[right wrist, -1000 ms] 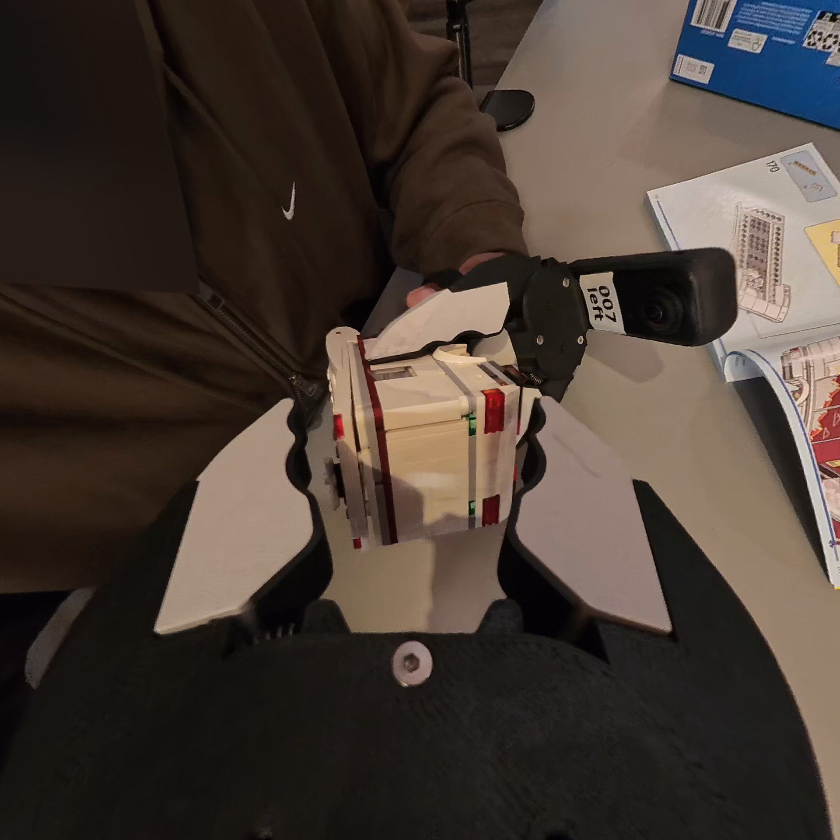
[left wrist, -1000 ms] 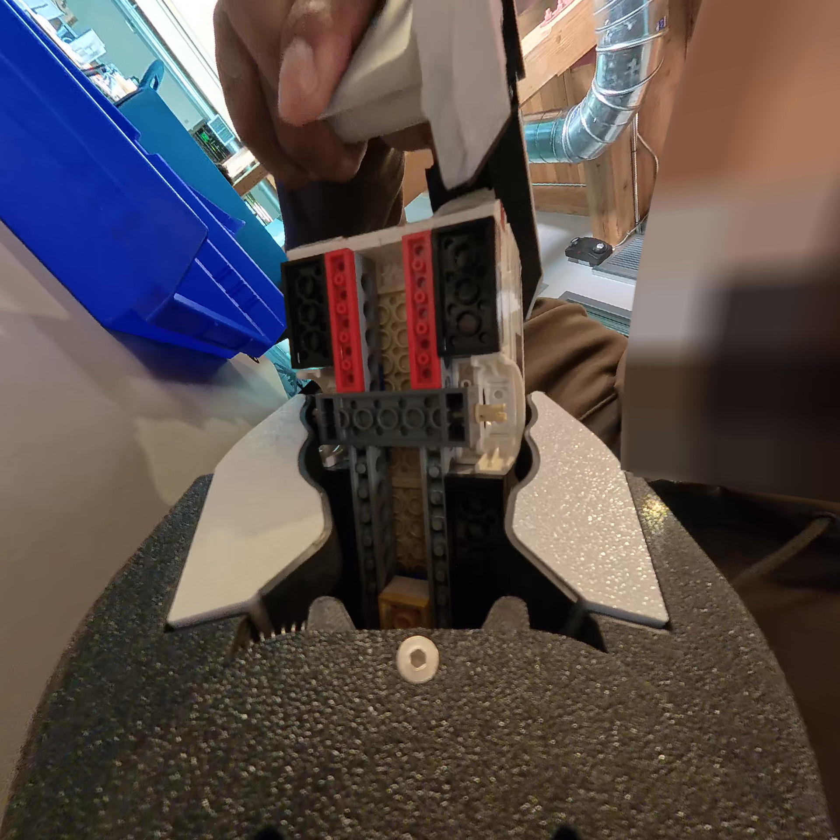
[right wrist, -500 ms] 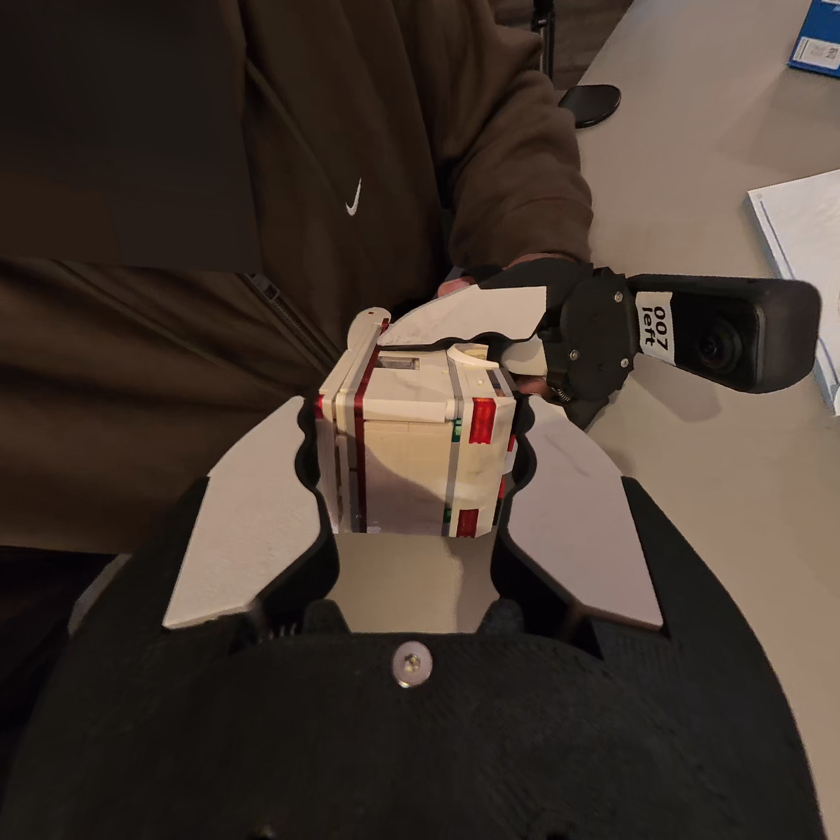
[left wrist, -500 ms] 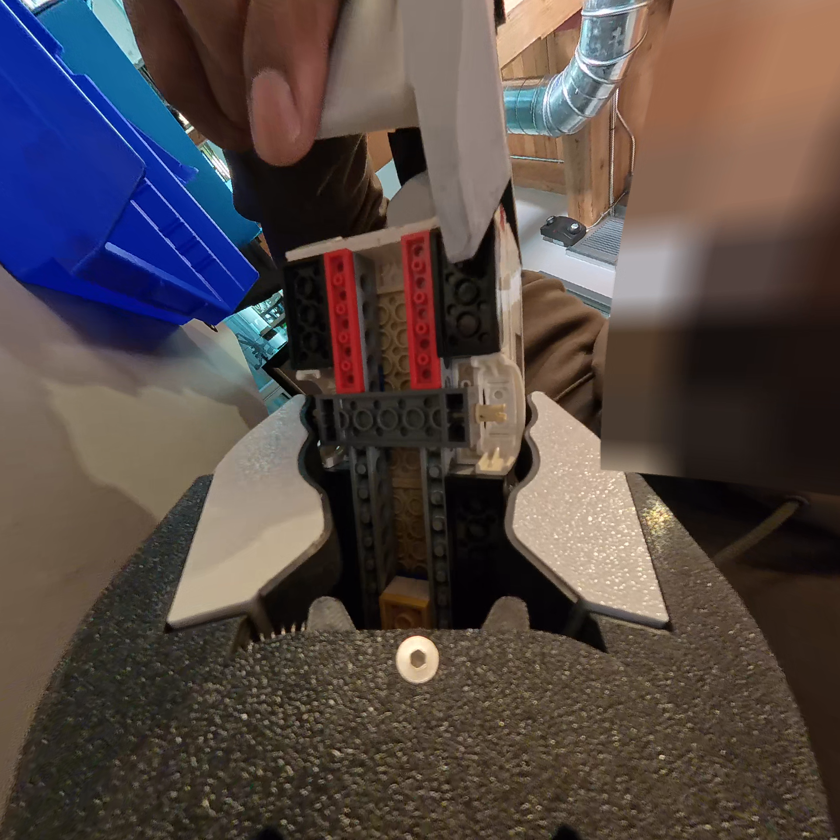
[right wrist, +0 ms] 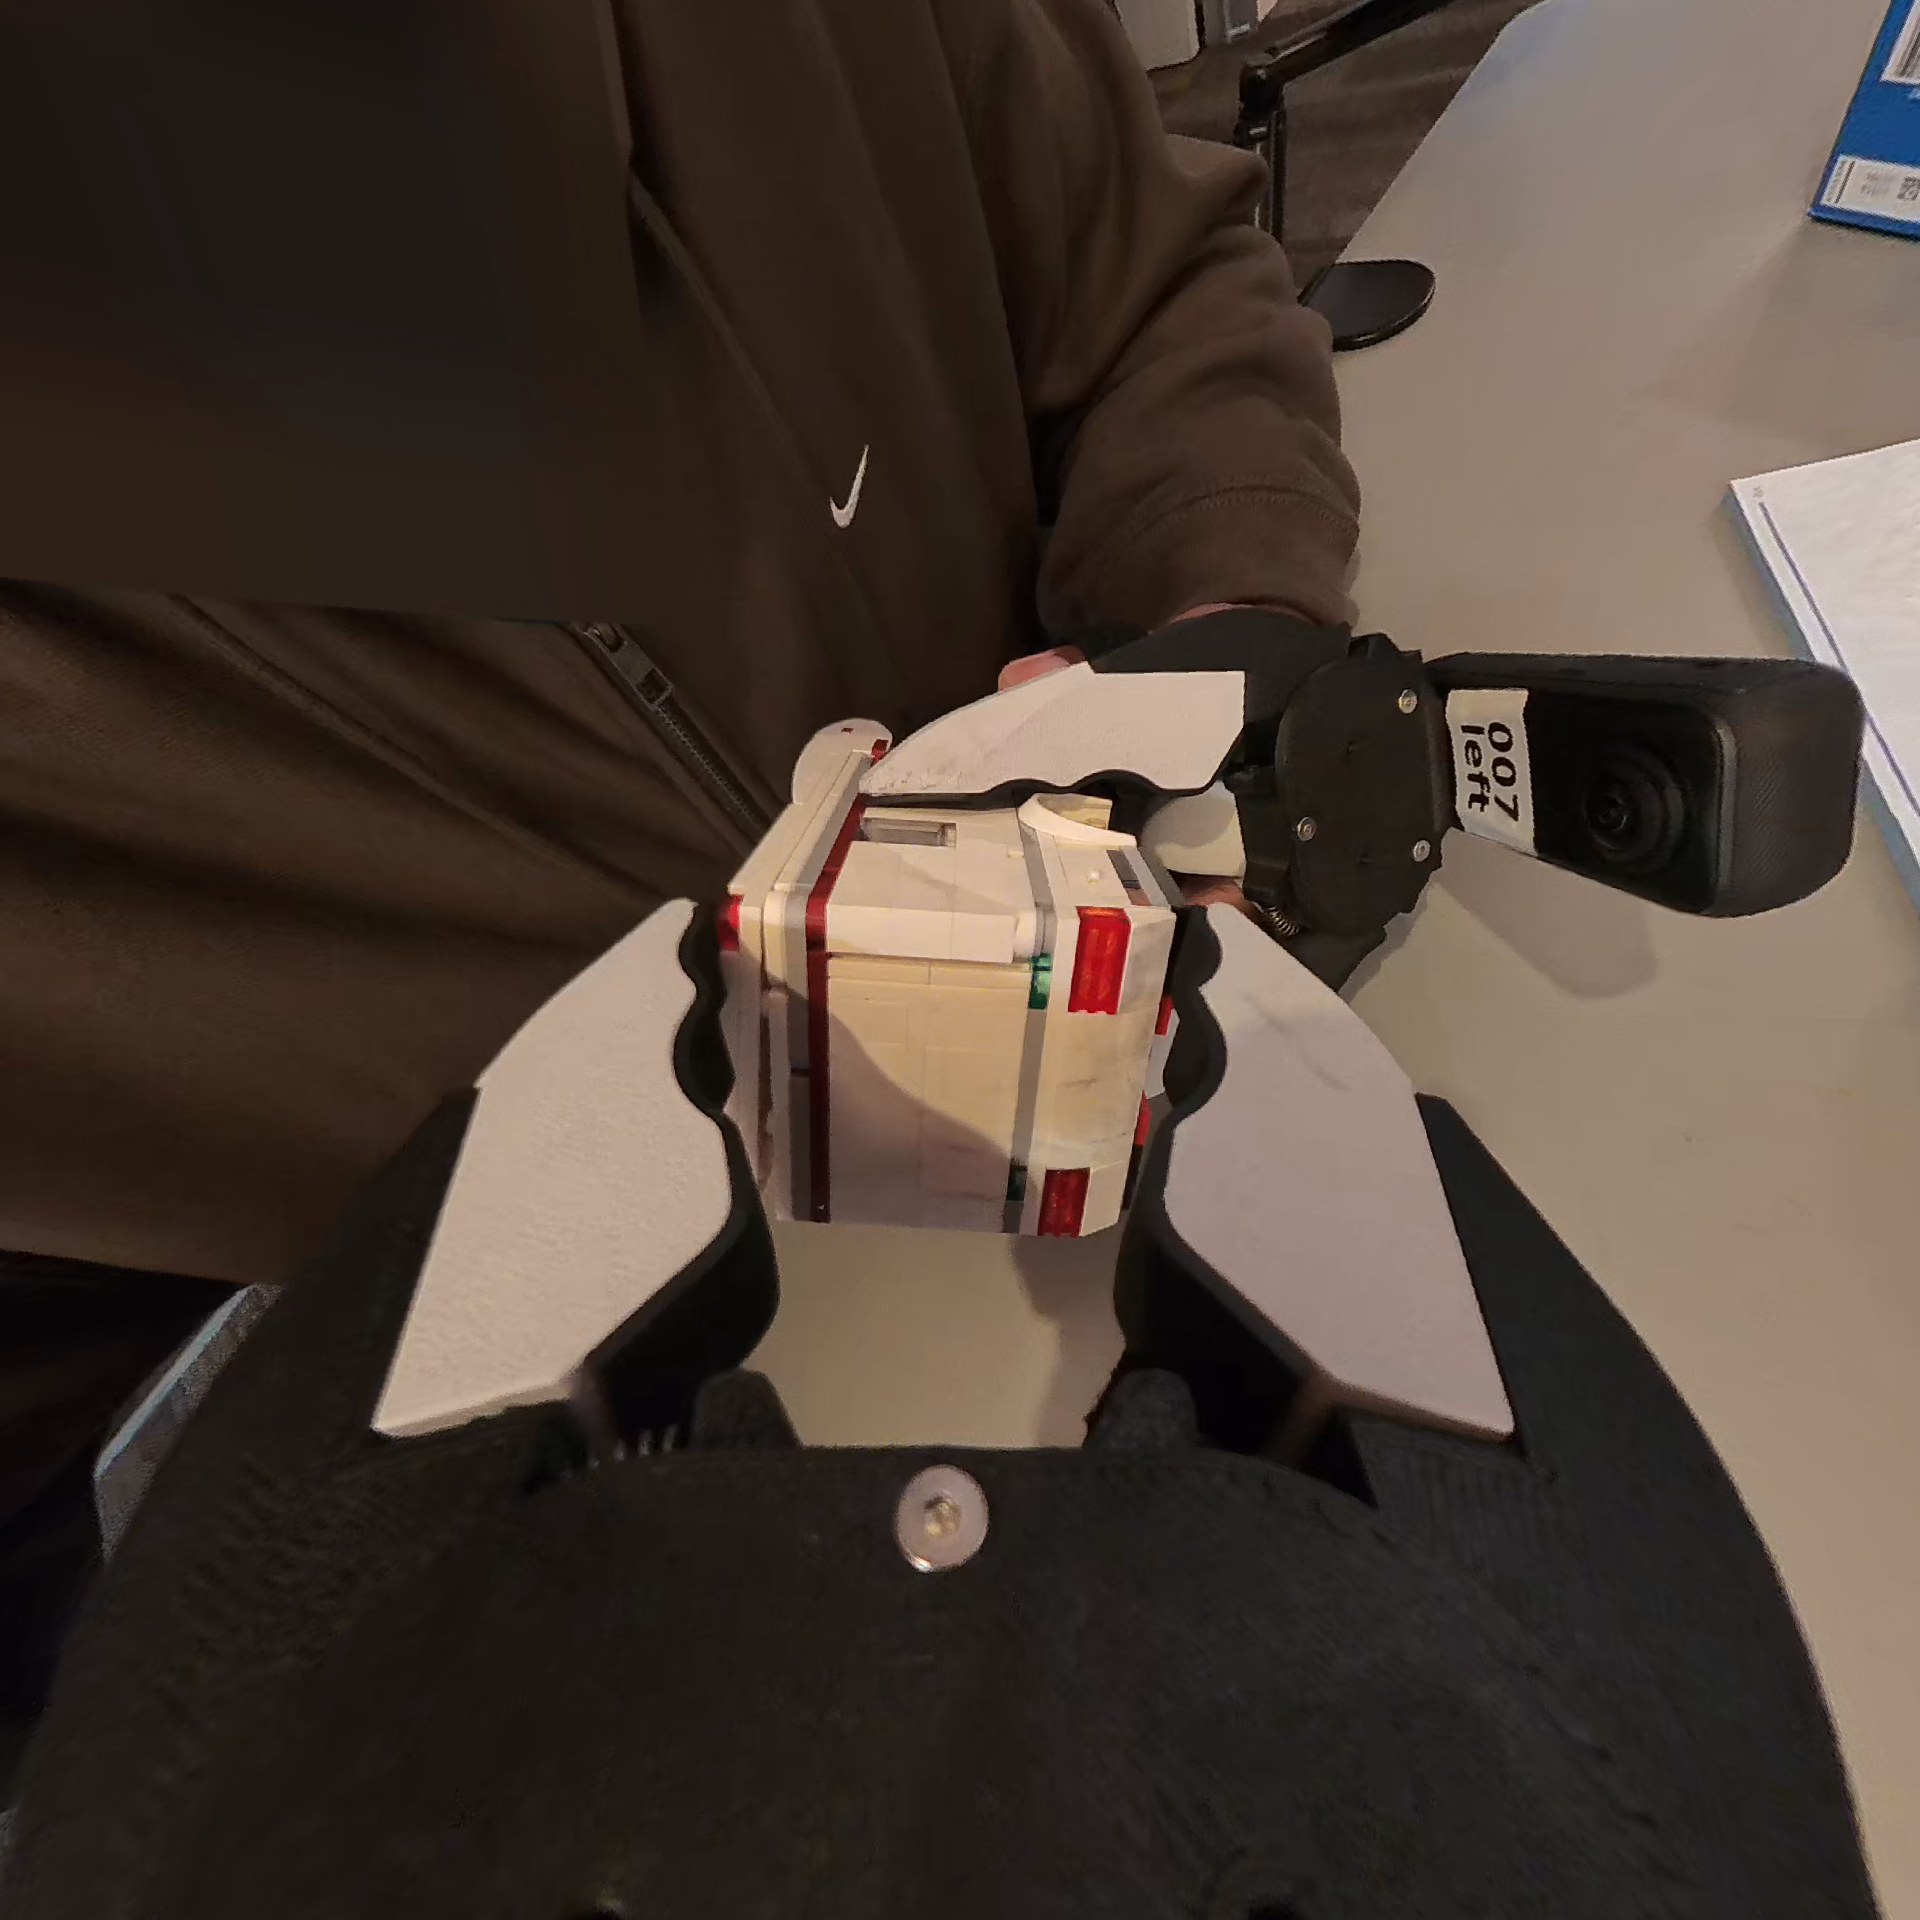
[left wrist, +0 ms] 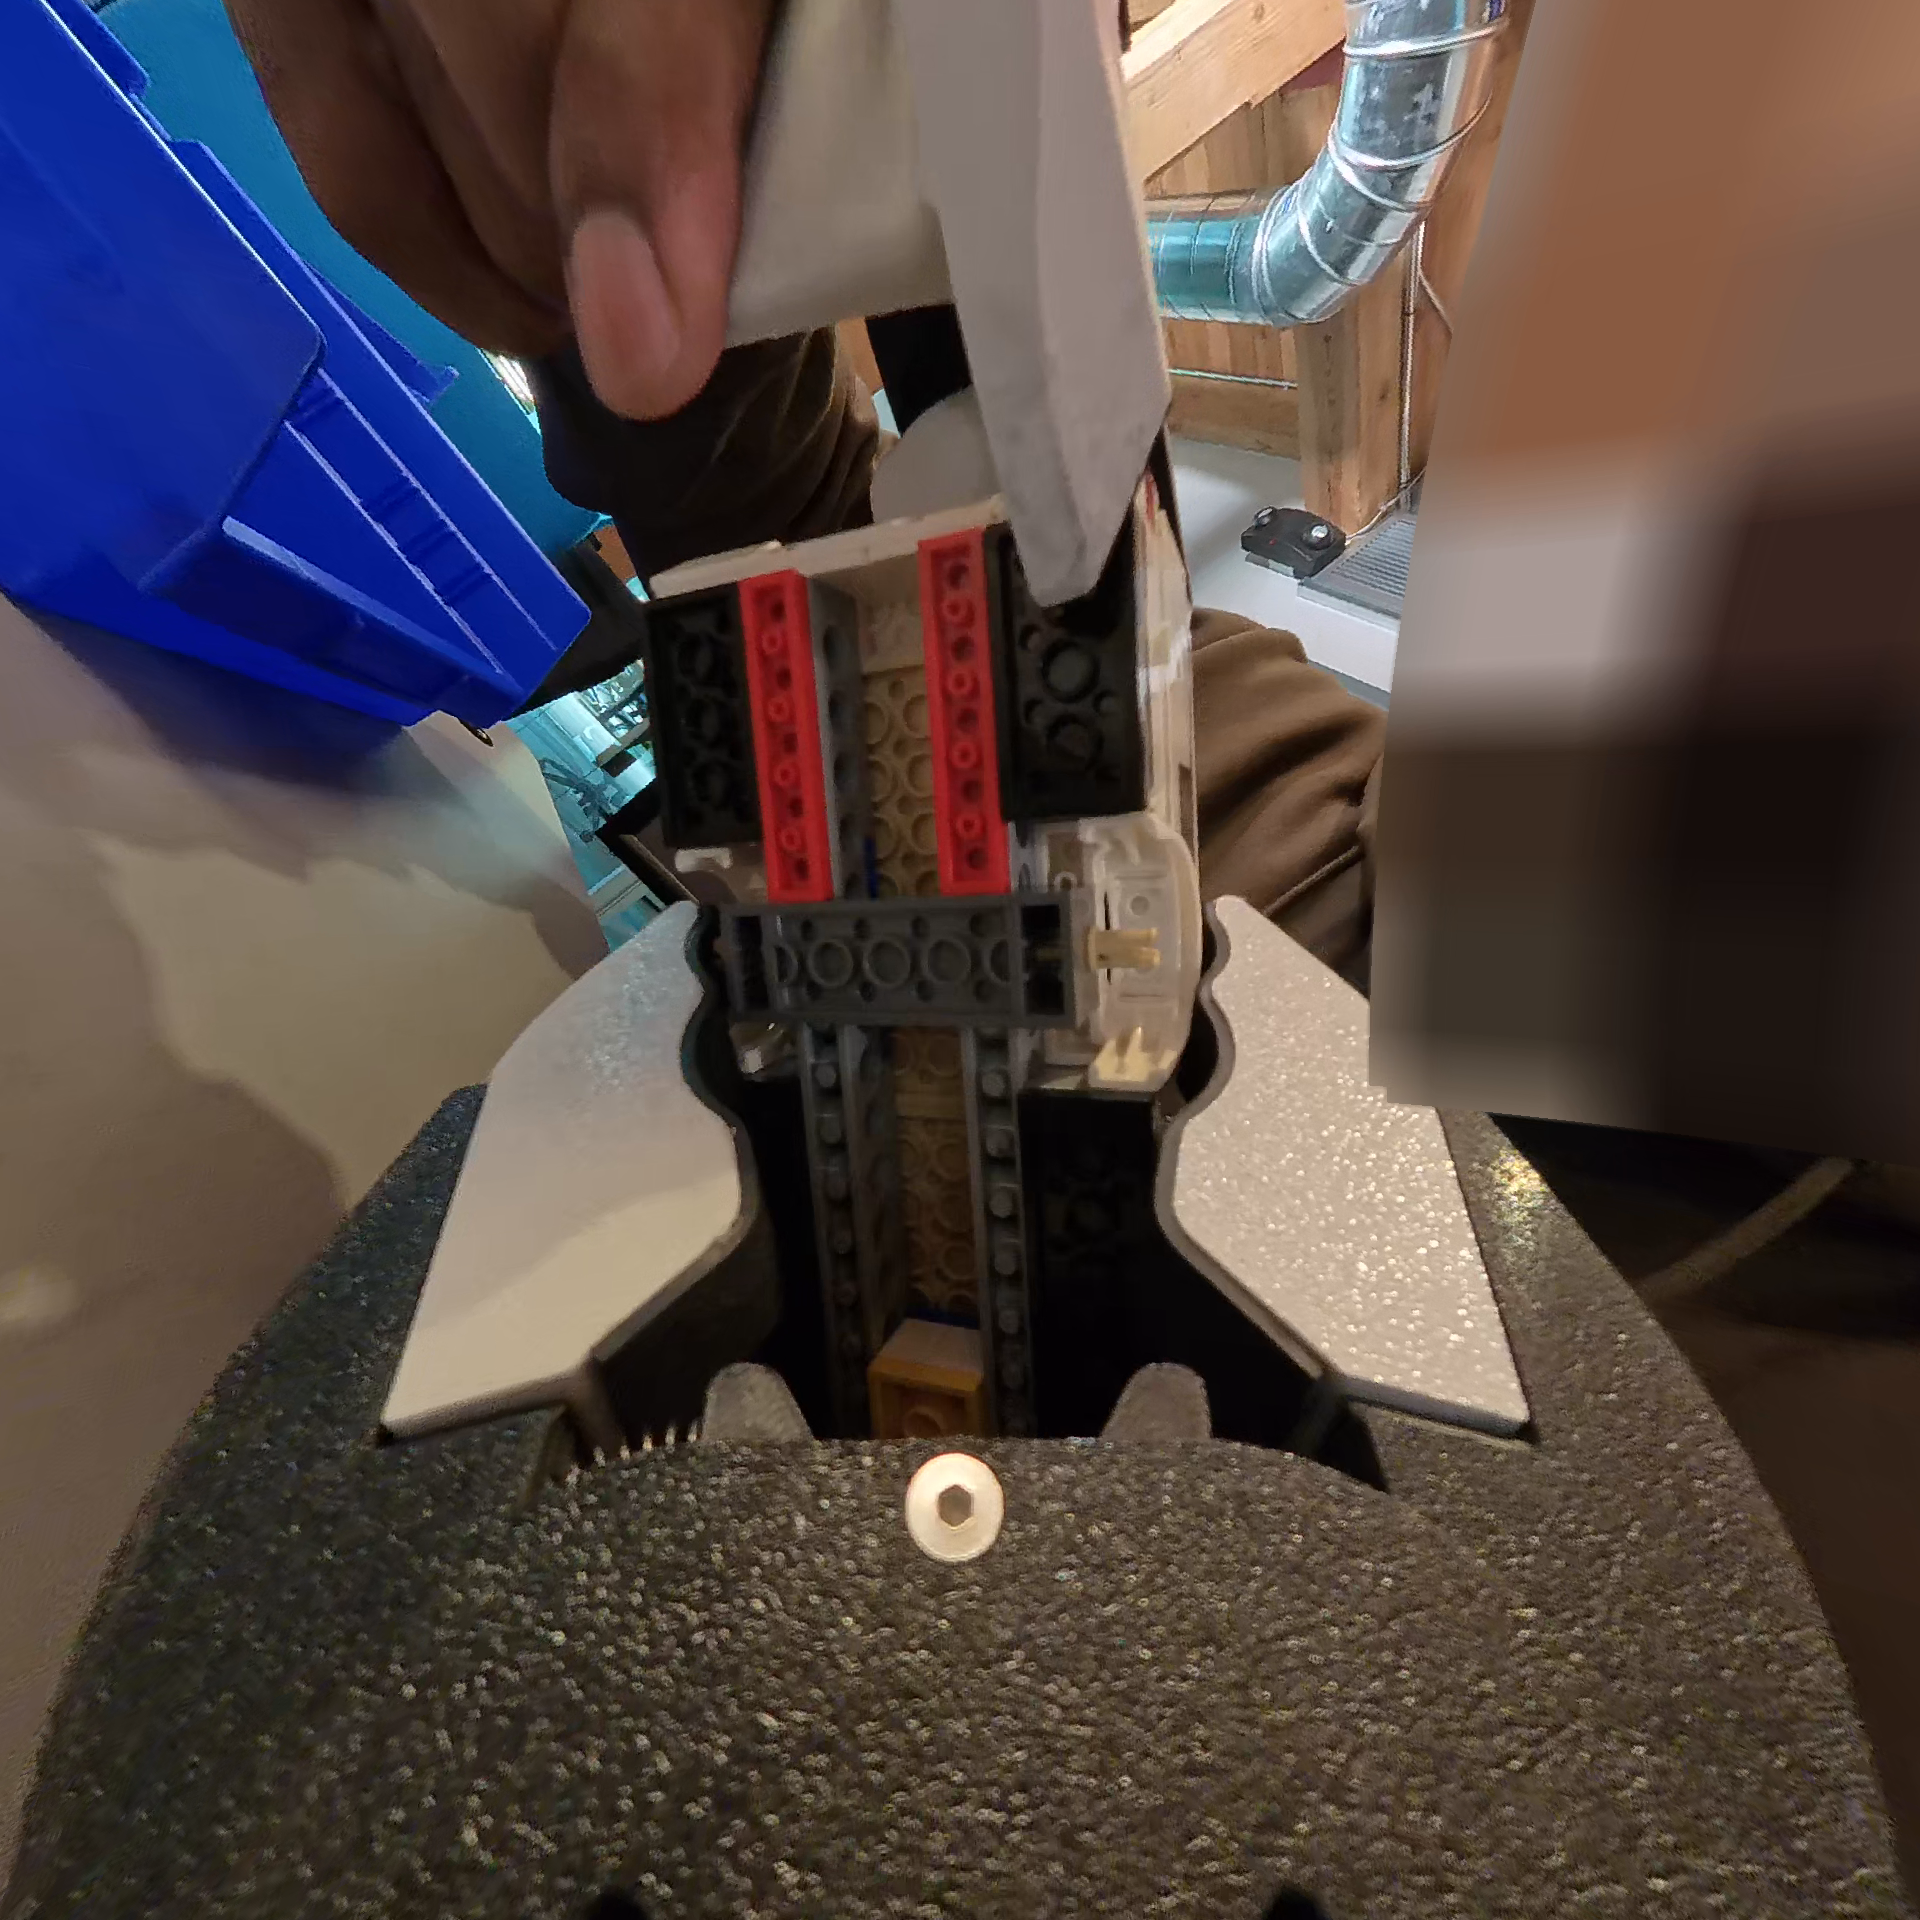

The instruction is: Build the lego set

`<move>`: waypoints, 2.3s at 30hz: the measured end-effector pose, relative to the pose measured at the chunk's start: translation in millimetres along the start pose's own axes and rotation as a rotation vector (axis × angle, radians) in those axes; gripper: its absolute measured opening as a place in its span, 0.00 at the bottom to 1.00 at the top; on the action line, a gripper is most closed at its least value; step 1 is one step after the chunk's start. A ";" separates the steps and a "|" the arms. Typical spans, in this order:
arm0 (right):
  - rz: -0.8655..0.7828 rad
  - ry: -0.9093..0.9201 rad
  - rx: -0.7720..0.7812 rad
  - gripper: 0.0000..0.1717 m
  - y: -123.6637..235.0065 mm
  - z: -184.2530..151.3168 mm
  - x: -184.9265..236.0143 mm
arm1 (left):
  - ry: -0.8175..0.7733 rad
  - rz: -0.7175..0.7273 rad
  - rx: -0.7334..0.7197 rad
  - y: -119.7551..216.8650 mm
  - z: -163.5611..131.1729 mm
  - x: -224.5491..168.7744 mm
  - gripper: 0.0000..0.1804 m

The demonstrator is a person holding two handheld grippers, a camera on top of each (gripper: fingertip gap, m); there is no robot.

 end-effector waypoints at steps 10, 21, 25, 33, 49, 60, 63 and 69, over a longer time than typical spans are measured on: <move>-0.059 -0.013 -0.006 0.53 10.4 5.1 9.9 | -0.033 -0.025 0.032 -3.5 -4.9 -1.7 0.47; -0.037 -0.012 0.071 0.55 -6.6 -13.1 15.5 | -0.056 -0.037 0.033 -4.1 -4.8 -4.9 0.48; -0.033 -0.009 0.069 0.55 -5.9 -13.7 13.5 | -0.054 -0.033 0.030 -3.0 -3.9 -4.1 0.48; -0.043 0.000 0.076 0.54 -6.7 -14.5 13.0 | -0.067 -0.025 0.038 -2.1 -4.0 -3.6 0.48; -0.043 -0.025 0.026 0.52 5.1 -12.0 16.0 | -0.044 -0.043 0.037 -3.9 -5.5 -3.7 0.48; -0.128 -0.119 -0.123 0.48 7.3 -21.9 15.8 | 0.103 -0.060 0.037 -1.2 -9.7 -3.9 0.47; -0.108 -0.140 -0.158 0.48 -2.6 -27.8 17.3 | 0.117 -0.021 0.079 2.8 -15.6 -6.4 0.47; -0.088 -0.106 -0.239 0.47 -21.6 -34.2 21.1 | 0.182 0.059 0.164 10.7 -28.2 -14.3 0.48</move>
Point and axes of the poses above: each gripper's, where its closed fingertips meet, y back along the fingers, z out of its top, x = y × z across the jaws, the point moved 4 cm from there along y, back along the fingers, and after that the axes turned 4 degrees about -z, right-handed, at the moved point
